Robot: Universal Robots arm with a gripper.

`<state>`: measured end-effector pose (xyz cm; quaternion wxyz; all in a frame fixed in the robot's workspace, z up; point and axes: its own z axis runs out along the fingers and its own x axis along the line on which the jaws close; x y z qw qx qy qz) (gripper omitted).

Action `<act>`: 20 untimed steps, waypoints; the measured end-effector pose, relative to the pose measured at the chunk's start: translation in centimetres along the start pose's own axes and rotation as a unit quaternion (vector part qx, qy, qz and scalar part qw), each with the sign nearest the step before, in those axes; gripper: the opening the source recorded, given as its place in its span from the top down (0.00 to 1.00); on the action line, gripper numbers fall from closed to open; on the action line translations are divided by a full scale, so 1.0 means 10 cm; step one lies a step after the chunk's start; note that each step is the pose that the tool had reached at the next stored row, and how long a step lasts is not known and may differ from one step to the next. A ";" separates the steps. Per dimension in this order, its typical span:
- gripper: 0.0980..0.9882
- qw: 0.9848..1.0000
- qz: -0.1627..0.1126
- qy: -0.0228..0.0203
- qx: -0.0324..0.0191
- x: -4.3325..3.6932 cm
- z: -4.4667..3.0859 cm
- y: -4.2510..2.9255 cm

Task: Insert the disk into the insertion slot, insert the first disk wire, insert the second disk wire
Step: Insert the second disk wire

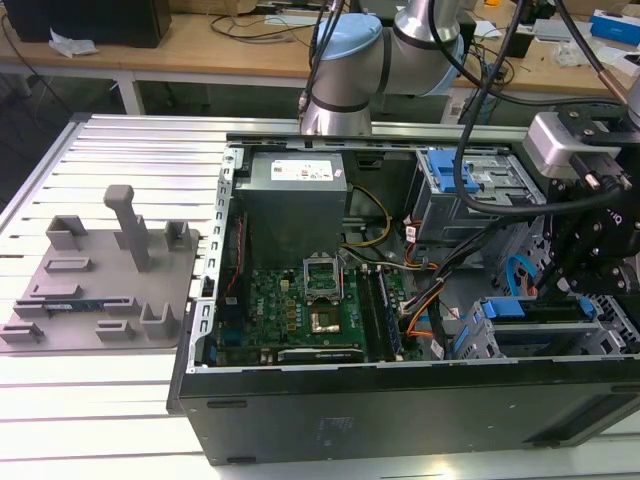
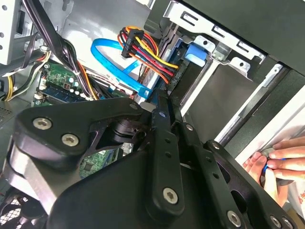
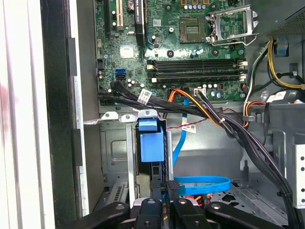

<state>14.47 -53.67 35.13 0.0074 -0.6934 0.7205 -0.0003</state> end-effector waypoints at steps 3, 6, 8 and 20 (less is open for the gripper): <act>0.93 1.000 -0.001 0.000 0.000 -0.002 0.003 0.000; 0.93 1.000 -0.002 0.000 0.000 -0.003 0.002 -0.002; 0.93 1.000 -0.002 0.000 0.000 -0.004 0.003 -0.011; 0.93 1.000 -0.003 0.000 0.000 -0.003 0.025 -0.019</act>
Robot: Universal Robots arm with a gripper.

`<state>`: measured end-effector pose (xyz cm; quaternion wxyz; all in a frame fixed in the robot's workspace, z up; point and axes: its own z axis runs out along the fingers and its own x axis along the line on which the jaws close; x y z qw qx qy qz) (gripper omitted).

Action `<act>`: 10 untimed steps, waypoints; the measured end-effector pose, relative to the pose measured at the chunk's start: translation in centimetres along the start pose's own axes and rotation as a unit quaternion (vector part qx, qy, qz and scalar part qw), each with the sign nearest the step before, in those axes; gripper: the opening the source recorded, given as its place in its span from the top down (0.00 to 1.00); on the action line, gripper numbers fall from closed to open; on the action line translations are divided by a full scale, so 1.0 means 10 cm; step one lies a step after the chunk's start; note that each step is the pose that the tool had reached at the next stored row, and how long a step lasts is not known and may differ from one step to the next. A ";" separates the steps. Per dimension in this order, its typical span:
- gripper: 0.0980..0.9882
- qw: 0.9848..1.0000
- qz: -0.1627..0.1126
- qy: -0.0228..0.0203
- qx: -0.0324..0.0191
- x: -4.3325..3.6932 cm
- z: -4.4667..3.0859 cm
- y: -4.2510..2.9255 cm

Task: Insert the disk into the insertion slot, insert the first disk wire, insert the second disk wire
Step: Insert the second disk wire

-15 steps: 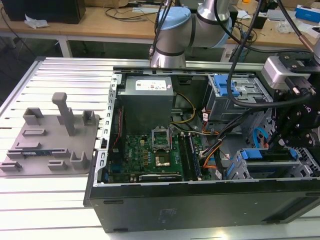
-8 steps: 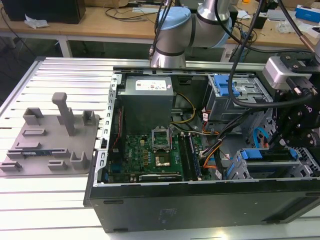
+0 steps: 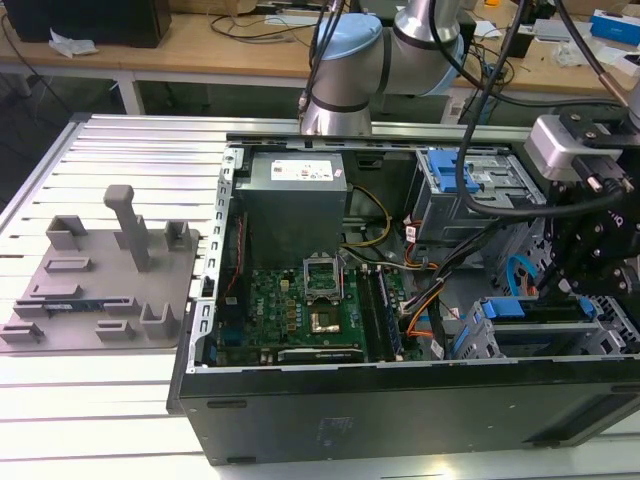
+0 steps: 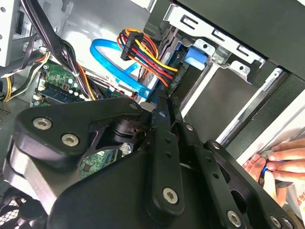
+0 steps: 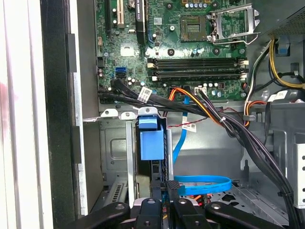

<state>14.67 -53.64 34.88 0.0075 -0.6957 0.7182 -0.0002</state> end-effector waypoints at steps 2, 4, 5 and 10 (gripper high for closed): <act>0.93 1.000 -0.001 0.000 0.000 0.000 0.011 0.000; 0.93 1.000 -0.001 0.000 0.000 0.000 0.023 0.000; 0.93 1.000 -0.001 0.000 0.000 0.000 0.030 0.000; 0.93 1.000 -0.003 0.000 0.000 0.001 0.055 0.001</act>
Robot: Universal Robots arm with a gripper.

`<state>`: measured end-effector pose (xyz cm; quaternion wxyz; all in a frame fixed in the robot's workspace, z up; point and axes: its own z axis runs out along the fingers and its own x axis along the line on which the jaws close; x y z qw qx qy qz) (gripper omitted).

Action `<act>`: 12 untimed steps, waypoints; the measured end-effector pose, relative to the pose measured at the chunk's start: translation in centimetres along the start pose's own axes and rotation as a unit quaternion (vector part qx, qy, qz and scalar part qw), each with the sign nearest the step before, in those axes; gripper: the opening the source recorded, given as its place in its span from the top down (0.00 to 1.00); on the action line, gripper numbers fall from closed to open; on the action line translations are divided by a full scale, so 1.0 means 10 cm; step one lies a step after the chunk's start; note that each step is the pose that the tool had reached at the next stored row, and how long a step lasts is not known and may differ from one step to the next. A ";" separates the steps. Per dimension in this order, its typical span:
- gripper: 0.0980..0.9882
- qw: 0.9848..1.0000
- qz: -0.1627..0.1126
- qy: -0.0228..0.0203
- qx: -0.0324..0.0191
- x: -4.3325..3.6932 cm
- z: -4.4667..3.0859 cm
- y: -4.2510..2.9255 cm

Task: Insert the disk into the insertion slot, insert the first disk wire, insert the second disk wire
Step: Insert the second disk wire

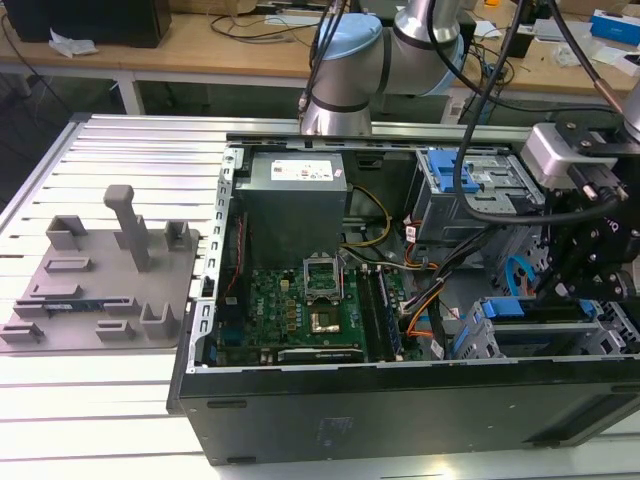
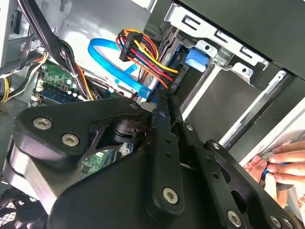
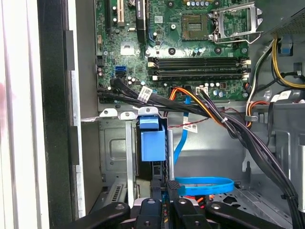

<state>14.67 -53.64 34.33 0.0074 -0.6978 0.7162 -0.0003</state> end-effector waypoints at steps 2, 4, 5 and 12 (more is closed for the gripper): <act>0.93 1.000 -0.003 0.000 0.000 0.001 0.030 0.000; 0.93 1.000 -0.004 0.000 0.000 0.001 0.048 0.001; 0.93 1.000 -0.004 0.000 0.000 0.001 0.052 0.001; 0.85 1.000 -0.004 0.000 0.000 -0.003 -0.120 -0.001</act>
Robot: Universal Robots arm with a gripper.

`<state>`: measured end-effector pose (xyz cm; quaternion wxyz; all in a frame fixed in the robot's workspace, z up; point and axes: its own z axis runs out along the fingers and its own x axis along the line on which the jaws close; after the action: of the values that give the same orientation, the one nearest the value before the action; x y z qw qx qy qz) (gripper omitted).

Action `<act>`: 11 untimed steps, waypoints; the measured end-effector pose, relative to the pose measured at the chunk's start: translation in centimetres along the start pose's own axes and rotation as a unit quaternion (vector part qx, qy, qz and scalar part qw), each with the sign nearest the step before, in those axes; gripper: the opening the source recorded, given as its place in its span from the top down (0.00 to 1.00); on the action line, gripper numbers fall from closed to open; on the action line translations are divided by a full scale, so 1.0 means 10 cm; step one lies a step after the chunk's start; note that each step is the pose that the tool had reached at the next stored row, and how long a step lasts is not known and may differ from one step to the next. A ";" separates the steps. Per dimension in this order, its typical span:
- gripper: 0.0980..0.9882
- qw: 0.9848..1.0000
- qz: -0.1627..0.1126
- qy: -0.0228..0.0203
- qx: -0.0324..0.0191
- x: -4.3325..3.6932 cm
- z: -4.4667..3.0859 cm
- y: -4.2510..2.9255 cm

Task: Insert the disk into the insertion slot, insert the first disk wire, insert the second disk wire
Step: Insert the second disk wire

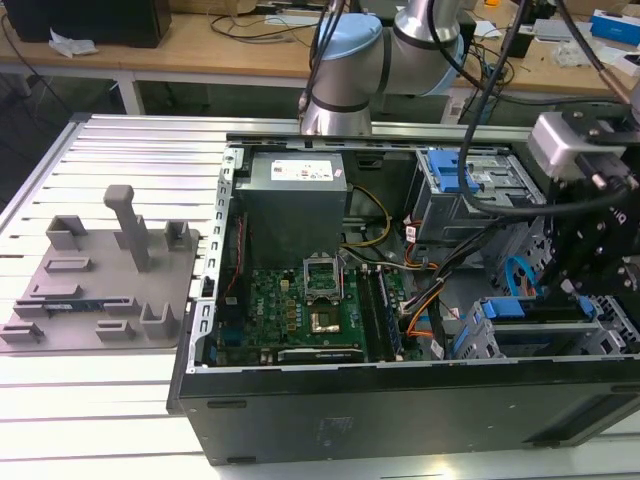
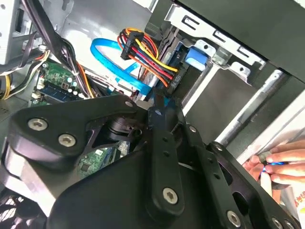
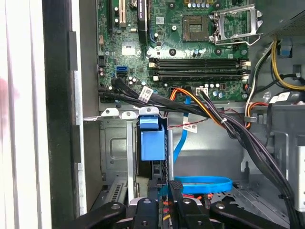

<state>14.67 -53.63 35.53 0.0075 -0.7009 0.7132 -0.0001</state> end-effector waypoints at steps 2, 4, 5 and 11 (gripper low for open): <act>0.85 1.000 0.000 0.000 0.000 -0.007 -0.122 -0.001; 0.93 1.000 0.000 0.000 0.000 -0.024 -0.257 -0.002; 0.99 1.000 0.000 0.000 0.000 -0.026 -0.263 -0.002; 0.99 1.000 0.000 0.000 0.000 -0.026 -0.273 -0.002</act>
<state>14.67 -53.39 38.25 0.0073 -0.7009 0.7132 -0.0003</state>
